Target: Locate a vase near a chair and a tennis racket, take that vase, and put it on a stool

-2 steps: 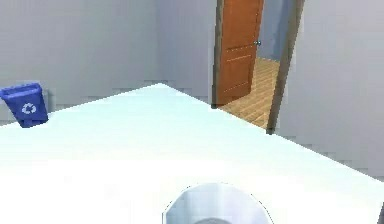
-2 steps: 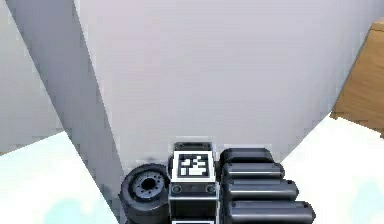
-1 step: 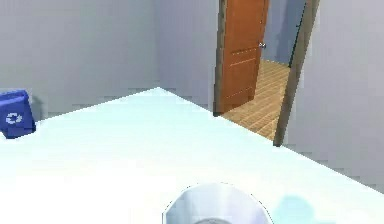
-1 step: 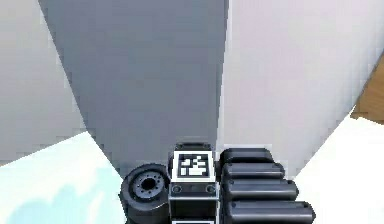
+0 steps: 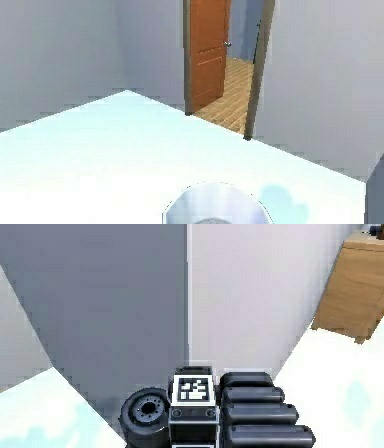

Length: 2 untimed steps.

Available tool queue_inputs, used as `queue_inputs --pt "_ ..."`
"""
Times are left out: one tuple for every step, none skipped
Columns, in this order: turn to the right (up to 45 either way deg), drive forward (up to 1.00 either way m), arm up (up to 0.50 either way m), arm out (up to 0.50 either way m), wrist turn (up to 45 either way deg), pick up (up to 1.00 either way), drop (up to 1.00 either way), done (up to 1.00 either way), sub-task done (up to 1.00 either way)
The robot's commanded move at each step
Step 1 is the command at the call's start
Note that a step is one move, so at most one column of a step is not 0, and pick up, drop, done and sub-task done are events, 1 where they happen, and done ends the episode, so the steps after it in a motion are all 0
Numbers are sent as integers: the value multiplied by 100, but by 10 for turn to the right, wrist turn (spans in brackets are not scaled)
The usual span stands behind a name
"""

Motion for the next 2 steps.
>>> queue_inputs --pt "0 100 0 0 0 0 0 0 0" --pt "30 0 0 0 0 0 0 0 0"
